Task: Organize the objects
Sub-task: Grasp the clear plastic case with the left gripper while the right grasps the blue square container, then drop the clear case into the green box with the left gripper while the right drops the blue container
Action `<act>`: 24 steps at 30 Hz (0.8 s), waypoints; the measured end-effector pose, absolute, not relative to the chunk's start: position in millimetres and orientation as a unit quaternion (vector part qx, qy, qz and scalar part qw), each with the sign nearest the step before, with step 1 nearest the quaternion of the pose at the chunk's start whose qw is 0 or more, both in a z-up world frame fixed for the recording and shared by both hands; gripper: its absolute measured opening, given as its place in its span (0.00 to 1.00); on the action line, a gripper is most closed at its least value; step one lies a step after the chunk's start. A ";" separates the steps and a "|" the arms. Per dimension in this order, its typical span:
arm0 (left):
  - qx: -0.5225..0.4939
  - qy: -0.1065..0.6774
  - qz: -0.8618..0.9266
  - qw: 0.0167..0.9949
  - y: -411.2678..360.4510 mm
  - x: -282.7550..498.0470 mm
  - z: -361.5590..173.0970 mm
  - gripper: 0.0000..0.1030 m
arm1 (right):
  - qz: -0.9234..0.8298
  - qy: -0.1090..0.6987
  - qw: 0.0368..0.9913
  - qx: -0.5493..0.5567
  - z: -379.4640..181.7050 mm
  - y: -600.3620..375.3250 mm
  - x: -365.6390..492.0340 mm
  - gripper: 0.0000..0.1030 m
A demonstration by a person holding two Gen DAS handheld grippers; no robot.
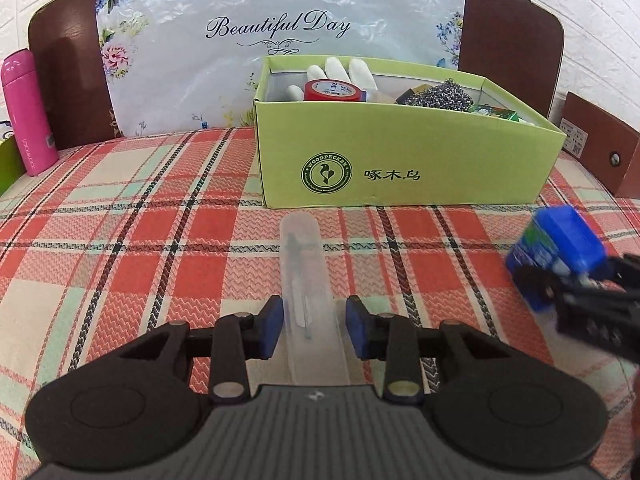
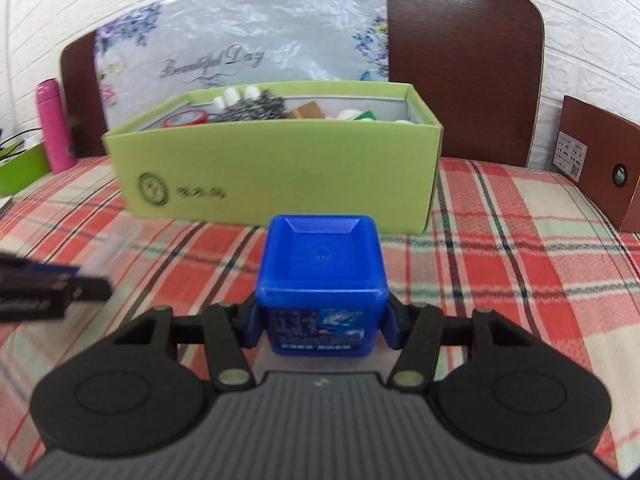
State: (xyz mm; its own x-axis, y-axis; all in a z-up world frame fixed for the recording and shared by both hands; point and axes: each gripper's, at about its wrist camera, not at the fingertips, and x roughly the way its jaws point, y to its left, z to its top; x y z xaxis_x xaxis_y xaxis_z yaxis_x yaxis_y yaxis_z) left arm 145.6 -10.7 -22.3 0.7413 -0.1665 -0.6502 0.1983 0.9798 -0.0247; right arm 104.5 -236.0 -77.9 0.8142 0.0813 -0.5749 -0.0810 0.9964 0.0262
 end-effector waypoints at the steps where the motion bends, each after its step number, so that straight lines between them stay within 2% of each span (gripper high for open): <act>1: 0.023 0.346 -0.096 0.933 -11.0 145.5 -22.3 0.34 | 0.048 0.302 0.952 -0.001 -77.8 -235.1 97.5 0.53; 11: 0.022 0.348 -0.089 0.933 -13.3 140.2 -20.6 0.28 | 0.091 0.303 0.948 0.010 -72.6 -222.5 43.3 0.53; 24: 0.001 0.329 -0.134 0.935 -16.7 114.8 1.1 0.28 | 0.124 0.284 0.951 0.021 -55.2 -222.2 17.0 0.53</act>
